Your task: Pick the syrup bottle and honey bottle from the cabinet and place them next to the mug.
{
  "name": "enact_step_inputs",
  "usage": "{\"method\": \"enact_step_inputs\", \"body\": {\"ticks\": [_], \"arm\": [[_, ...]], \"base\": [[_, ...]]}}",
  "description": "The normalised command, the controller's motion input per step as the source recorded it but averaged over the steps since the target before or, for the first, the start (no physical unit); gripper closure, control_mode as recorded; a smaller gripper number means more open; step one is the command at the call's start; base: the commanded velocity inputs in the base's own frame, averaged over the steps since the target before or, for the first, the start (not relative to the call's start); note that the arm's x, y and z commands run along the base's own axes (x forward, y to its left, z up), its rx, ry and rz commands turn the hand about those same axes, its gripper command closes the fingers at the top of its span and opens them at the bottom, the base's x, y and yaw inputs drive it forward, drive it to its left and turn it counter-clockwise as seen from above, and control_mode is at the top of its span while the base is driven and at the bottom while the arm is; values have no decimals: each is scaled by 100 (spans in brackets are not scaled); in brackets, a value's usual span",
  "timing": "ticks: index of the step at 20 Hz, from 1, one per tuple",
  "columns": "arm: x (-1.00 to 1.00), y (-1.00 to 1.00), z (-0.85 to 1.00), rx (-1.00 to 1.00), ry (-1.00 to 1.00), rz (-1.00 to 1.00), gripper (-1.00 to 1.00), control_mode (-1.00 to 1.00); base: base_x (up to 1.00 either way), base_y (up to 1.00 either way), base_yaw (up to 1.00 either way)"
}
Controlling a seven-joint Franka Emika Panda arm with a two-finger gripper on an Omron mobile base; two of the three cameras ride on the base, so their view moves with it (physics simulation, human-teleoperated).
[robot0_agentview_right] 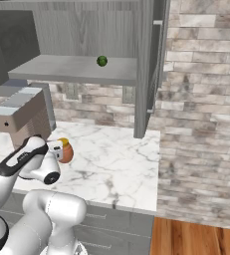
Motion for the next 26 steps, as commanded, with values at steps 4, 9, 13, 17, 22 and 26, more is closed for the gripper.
{"method": "enact_step_inputs", "body": {"ticks": [4,9,13,17,22,26], "arm": [[0,0,0,0,0,0,100,-100],[0,0,0,0,0,0,100,-100],[0,0,0,0,0,0,-100,-100],[0,0,0,0,0,0,-100,-100],[0,-2,0,0,0,0,-100,-100],[0,-12,0,0,0,0,-100,-100]], "base": [[0,0,0],[0,0,0],[0,0,0],[0,0,0],[0,0,0],[0,0,0]]}}
